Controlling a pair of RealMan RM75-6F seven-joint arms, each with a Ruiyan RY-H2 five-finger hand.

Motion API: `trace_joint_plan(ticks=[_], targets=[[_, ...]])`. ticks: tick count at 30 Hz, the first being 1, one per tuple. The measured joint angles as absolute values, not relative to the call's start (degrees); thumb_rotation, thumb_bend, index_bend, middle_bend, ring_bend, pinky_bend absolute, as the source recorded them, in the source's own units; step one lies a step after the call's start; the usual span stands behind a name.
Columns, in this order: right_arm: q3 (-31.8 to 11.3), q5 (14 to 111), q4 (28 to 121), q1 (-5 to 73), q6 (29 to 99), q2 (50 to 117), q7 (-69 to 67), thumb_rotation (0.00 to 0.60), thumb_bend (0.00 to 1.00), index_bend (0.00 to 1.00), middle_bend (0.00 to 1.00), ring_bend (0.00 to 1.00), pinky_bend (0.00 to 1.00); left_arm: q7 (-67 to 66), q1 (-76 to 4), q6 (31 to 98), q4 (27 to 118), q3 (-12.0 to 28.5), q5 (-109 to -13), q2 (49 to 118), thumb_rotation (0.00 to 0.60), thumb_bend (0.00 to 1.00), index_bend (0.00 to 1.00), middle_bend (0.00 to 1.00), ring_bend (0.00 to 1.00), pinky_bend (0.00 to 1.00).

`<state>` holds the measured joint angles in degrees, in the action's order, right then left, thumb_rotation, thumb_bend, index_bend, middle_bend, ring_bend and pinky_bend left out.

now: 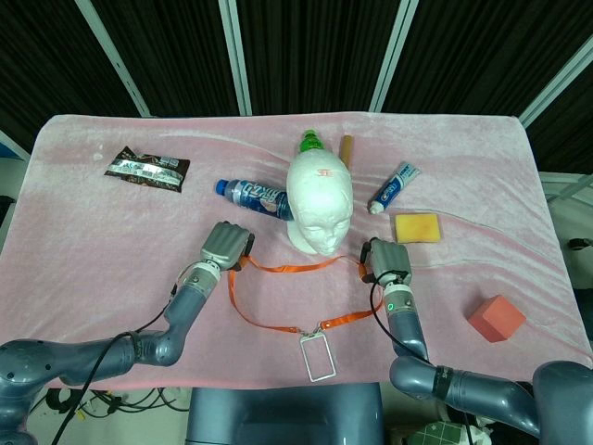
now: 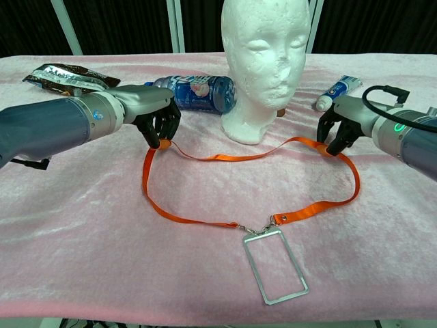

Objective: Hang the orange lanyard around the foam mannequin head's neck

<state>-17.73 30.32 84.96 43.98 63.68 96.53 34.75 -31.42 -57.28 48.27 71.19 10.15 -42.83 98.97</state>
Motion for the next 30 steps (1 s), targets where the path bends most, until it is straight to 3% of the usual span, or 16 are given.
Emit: trace_joint_plan(ticks=[30], targets=[[-16.14, 41.41, 103.61, 37.13, 68.37, 83.81, 26.22, 0.600, 0.43, 0.74, 0.32, 0.40, 0.36, -16.82, -51.64, 50.97, 84.51, 10.91, -57.03, 88.19, 0.600, 0.53, 0.71, 0.61, 0.40, 0.36]])
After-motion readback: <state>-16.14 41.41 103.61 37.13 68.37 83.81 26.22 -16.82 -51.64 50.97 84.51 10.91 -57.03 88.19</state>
